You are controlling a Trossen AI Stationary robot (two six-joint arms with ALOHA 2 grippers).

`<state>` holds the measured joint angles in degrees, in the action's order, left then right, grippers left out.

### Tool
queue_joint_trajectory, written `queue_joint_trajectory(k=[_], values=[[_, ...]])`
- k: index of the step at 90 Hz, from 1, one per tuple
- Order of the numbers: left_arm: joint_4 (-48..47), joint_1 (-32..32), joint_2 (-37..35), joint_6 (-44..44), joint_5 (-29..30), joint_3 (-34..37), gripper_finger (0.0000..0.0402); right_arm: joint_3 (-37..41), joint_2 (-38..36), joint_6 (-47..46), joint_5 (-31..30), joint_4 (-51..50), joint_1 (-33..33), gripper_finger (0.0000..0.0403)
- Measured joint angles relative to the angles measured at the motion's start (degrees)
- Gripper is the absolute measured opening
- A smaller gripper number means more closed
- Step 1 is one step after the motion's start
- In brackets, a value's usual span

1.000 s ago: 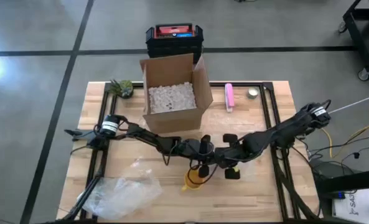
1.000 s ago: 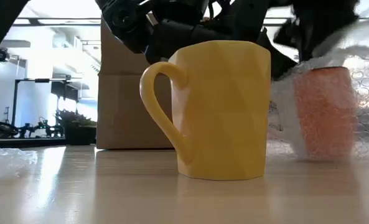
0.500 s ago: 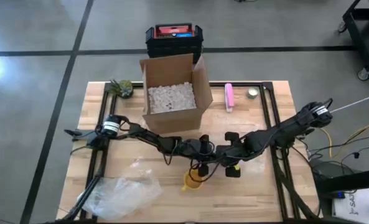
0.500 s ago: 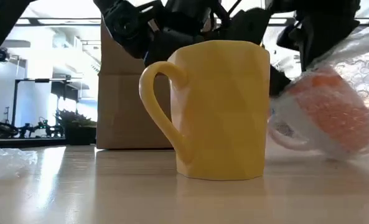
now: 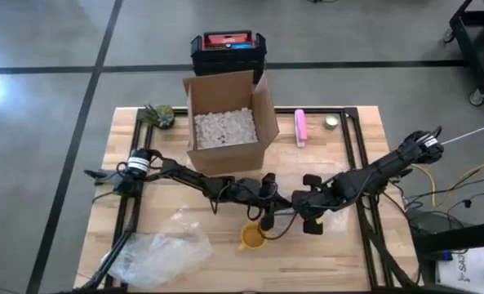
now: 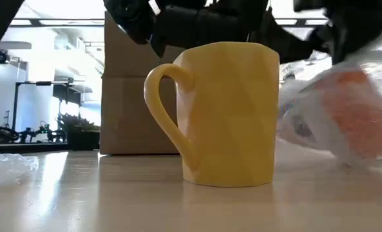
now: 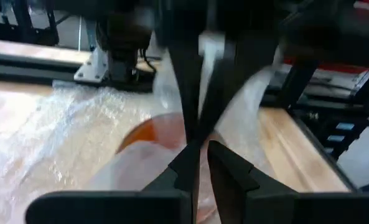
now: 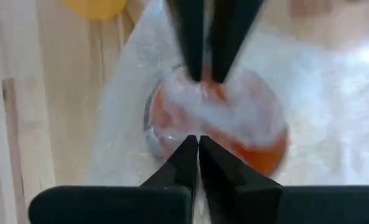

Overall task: Wrap mug
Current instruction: Wrap the orange mug in the right transparent bubble wrap

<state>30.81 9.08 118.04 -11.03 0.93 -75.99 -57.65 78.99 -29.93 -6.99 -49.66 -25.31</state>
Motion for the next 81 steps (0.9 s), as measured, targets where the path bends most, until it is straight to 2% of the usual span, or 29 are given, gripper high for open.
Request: queue_joint_trajectory(k=[15,51,69,81], values=[[-4.23,0.11,0.12,0.77,-0.04,-3.07,0.002,4.29,0.19,-1.72,-0.54,5.7,-1.1,0.0],[-9.28,1.17,8.67,2.75,-3.48,-13.7,0.002,4.49,-0.85,-0.93,-2.9,5.14,-1.38,0.0],[-10.52,1.89,8.78,6.2,-1.82,-14.37,0.002,4.49,-0.99,-4.18,-3.03,4.95,-1.37,0.0],[-10.83,2.23,8.68,6.91,-1.37,-14.37,0.002,4.49,-0.99,-9.73,-3.3,4.83,-0.94,0.0]])
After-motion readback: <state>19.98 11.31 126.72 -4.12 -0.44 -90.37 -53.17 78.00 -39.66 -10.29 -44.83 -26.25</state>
